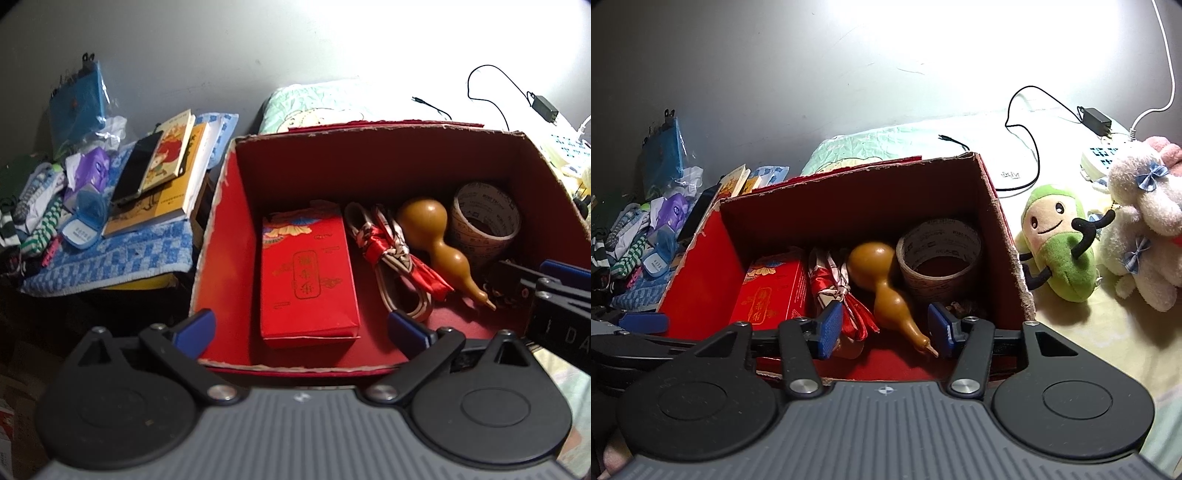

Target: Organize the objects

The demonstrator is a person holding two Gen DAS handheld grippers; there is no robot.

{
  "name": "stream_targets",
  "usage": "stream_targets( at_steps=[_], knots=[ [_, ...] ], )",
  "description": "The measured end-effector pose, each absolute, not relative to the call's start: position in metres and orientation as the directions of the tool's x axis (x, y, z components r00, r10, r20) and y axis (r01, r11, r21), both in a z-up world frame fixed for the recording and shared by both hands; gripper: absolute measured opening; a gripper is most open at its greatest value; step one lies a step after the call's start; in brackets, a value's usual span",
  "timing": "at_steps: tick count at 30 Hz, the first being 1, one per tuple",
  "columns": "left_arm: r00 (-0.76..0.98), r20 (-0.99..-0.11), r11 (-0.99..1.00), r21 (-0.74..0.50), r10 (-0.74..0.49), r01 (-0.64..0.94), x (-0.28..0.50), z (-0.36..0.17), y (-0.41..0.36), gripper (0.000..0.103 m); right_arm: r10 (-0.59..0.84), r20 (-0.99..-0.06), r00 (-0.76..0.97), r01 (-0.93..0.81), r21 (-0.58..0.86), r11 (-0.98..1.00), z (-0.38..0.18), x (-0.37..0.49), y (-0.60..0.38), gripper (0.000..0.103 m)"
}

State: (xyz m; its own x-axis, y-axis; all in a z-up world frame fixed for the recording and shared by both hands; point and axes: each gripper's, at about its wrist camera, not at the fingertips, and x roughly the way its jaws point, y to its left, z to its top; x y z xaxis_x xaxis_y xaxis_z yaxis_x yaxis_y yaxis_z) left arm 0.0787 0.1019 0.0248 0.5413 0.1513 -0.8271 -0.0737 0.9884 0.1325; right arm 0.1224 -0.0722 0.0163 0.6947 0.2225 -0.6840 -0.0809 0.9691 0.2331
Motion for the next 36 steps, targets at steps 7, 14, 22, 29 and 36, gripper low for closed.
stream_targets(
  at_steps=[7,14,22,29,36],
  knots=[
    [0.576,-0.806,0.991,0.114,0.137,-0.077,0.071,0.044,0.098,0.1,0.209,-0.658,0.723,-0.062,0.24,0.969,0.031,0.116,-0.081,0.055],
    [0.555,-0.817,0.987,0.146,0.158,-0.066,0.064,0.05,0.093,0.1,0.217,-0.647,0.731,-0.07,0.246,0.967,0.04,0.106,-0.081,0.055],
    [0.514,-0.839,0.984,0.169,0.176,-0.061,0.048,0.055,0.095,0.1,0.263,-0.661,0.703,-0.093,0.281,0.955,0.046,0.09,-0.08,0.062],
    [0.489,-0.852,0.982,0.177,0.185,-0.064,0.037,0.048,0.098,0.1,0.305,-0.686,0.661,-0.129,0.296,0.946,0.039,0.079,-0.069,0.062],
    [0.441,-0.879,0.983,0.168,0.183,-0.074,0.035,0.039,0.103,0.1,0.32,-0.714,0.623,-0.121,0.316,0.941,0.034,0.078,-0.066,0.062]
  ],
)
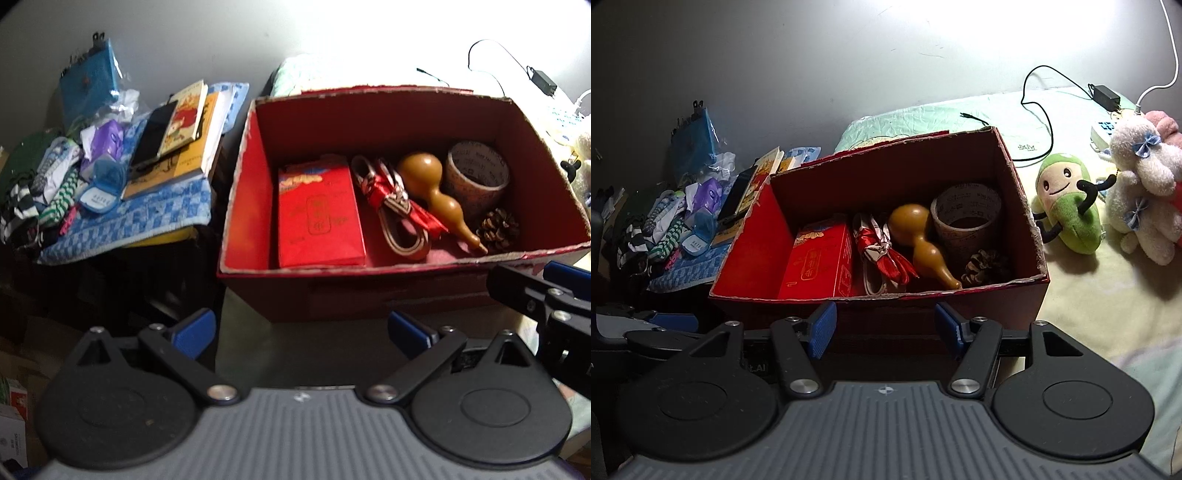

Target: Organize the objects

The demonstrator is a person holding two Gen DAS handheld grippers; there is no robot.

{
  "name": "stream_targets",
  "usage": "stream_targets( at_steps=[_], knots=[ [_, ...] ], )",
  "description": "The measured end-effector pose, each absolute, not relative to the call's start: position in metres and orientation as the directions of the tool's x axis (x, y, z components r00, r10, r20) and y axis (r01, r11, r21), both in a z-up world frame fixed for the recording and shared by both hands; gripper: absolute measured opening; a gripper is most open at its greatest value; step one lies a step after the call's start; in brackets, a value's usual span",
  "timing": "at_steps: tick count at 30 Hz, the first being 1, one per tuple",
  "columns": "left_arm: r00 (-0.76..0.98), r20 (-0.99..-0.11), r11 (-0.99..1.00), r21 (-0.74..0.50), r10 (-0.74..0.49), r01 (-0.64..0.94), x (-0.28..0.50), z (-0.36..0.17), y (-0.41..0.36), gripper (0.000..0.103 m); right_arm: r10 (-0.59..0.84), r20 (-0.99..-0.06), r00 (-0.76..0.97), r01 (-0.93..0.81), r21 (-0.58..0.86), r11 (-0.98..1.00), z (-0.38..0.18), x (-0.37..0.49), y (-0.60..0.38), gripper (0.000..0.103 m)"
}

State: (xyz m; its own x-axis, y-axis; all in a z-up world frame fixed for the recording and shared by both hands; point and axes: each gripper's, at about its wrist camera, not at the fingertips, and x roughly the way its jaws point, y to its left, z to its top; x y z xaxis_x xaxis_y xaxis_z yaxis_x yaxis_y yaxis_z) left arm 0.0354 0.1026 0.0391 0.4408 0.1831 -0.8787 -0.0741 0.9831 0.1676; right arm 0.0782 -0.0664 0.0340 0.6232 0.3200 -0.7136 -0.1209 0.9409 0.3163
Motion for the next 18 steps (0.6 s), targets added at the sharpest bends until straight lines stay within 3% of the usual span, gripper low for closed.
stream_targets(
  at_steps=[8,18],
  knots=[
    [0.431,-0.886,0.985,0.157,0.174,-0.075,0.036,0.04,0.106,0.1,0.325,-0.707,0.628,-0.121,0.324,0.938,0.038,0.077,-0.064,0.062],
    [0.519,-0.837,0.985,0.157,0.173,-0.075,0.046,0.07,0.108,0.1,0.291,-0.635,0.715,-0.128,0.29,0.948,0.057,0.083,-0.065,0.062]
  ],
)
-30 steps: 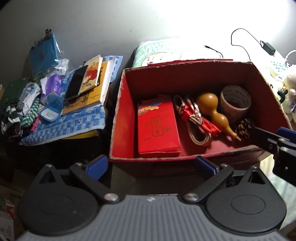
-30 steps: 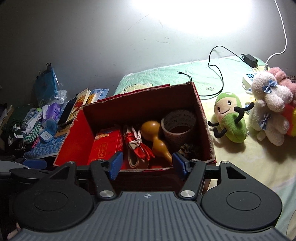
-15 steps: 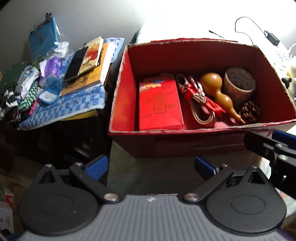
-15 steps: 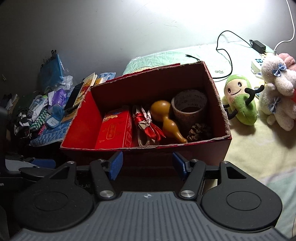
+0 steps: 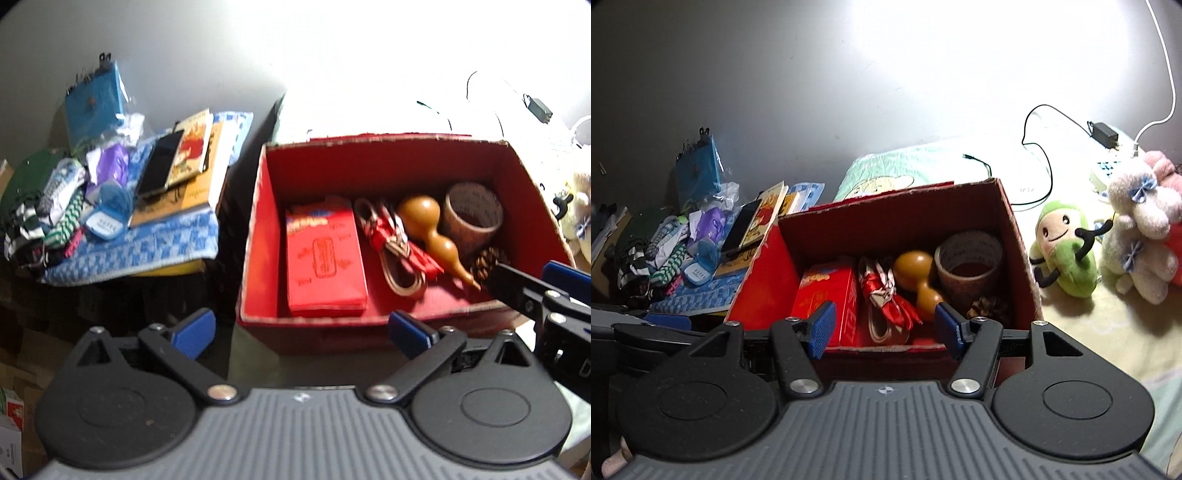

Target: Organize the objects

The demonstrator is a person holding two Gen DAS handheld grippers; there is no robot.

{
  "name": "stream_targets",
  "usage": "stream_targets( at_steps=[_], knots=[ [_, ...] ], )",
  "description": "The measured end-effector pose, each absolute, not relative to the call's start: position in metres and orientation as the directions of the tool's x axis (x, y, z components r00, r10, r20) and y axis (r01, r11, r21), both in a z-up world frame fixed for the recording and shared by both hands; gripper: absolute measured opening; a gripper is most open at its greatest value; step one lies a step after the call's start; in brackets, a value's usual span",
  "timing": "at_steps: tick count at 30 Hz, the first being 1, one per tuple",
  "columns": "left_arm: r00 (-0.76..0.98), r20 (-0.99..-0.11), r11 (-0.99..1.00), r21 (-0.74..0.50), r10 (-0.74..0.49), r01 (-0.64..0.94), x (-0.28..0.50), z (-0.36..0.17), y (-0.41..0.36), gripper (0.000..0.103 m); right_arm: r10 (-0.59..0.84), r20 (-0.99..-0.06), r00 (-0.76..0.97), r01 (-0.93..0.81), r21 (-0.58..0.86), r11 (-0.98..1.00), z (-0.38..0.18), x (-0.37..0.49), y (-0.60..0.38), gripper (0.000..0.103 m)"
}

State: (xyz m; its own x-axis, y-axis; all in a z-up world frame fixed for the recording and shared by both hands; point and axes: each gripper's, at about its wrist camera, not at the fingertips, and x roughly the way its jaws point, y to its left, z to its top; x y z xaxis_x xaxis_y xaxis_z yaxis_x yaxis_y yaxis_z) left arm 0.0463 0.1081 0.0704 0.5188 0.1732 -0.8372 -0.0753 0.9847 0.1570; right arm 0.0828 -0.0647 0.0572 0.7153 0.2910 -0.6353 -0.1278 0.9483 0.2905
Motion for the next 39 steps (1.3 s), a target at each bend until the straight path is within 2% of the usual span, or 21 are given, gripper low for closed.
stream_targets(
  at_steps=[11,22,39],
  knots=[
    [0.568,-0.808,0.987,0.154,0.155,-0.05,0.067,0.062,0.103,0.101,0.217,-0.624,0.751,-0.073,0.248,0.966,0.053,0.097,-0.071,0.062],
    [0.553,-0.824,0.992,0.118,0.121,-0.04,0.088,0.045,0.105,0.101,0.205,-0.649,0.733,-0.069,0.229,0.971,0.041,0.117,-0.071,0.062],
    [0.526,-0.831,0.983,0.176,0.18,-0.058,0.112,0.027,0.101,0.101,0.219,-0.67,0.709,-0.076,0.236,0.969,0.028,0.14,-0.075,0.062]
  ],
)
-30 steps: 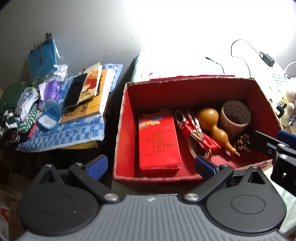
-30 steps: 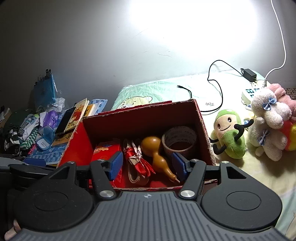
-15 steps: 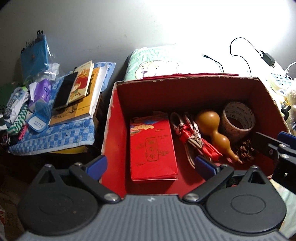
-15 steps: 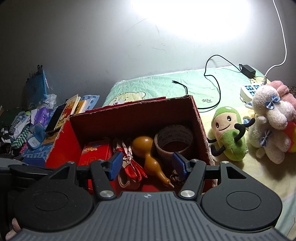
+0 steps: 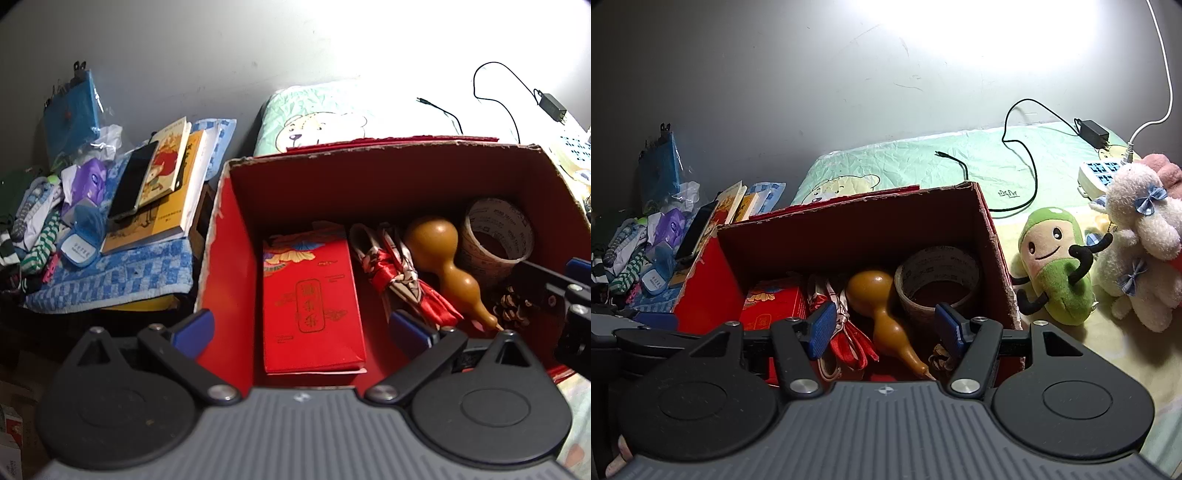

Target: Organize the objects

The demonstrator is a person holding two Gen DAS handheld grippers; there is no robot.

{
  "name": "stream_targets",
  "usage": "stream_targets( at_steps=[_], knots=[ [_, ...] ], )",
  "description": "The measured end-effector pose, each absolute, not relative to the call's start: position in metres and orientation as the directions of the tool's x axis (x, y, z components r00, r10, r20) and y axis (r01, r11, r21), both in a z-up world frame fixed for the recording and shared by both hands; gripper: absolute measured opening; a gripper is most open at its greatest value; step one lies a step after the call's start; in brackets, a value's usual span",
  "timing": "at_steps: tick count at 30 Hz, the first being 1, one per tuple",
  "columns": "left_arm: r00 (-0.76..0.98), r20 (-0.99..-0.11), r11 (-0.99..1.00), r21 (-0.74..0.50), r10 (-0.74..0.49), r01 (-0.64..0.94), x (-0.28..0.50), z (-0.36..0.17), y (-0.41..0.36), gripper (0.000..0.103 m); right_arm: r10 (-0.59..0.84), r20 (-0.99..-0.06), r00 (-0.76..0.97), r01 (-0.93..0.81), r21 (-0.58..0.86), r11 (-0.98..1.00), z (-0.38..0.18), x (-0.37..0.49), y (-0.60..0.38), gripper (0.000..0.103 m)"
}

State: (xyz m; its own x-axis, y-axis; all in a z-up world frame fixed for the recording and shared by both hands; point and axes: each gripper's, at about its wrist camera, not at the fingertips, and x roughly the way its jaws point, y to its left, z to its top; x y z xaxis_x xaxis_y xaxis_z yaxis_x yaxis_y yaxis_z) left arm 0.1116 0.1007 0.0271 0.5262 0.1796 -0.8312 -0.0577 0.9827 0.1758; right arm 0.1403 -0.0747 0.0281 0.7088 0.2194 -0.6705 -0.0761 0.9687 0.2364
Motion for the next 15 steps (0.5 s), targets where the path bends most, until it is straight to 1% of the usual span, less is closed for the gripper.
stream_targets(
  at_steps=[10,15],
  knots=[
    [0.55,-0.811,0.975,0.219,0.2,-0.032,0.114,0.023,0.09,0.098,0.229,-0.682,0.695,-0.081,0.242,0.967,0.02,0.149,-0.076,0.062],
    [0.55,-0.814,0.978,0.206,0.189,-0.031,0.116,0.023,0.091,0.098,0.231,-0.686,0.69,-0.081,0.243,0.966,0.019,0.151,-0.077,0.062]
  ],
)
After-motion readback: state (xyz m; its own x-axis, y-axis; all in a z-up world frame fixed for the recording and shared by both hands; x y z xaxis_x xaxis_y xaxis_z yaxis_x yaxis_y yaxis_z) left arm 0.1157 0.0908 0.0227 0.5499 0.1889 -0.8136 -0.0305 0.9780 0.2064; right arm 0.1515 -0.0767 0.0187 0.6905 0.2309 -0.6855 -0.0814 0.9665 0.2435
